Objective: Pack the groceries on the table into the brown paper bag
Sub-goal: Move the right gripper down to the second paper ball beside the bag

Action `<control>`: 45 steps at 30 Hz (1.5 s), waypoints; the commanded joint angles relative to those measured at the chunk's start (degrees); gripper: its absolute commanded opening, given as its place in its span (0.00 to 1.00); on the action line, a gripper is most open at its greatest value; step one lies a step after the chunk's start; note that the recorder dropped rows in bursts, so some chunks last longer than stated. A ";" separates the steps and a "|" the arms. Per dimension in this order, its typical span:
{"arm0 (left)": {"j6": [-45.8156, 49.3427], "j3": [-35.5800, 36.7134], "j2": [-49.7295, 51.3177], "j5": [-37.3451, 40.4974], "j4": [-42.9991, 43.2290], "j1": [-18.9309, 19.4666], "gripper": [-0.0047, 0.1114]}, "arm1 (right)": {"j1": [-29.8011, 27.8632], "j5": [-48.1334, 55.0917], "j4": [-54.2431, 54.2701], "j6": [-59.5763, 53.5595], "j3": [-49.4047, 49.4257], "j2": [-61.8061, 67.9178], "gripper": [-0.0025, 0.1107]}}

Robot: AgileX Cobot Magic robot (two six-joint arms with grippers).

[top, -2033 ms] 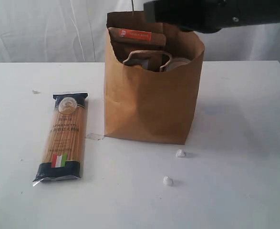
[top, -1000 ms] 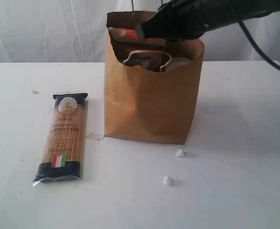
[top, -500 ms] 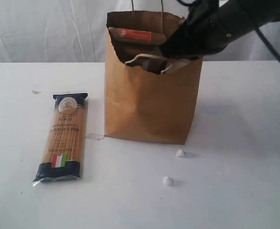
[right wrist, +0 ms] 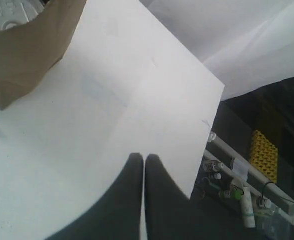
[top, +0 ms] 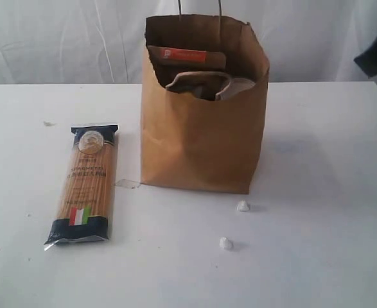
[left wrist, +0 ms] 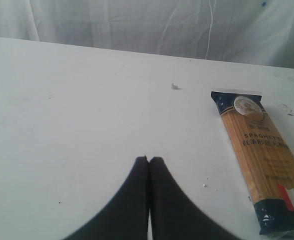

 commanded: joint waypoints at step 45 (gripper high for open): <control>0.02 0.23 -0.28 0.20 0.14 0.09 0.04 | -6.46 -55.20 82.17 -56.61 35.50 28.99 0.40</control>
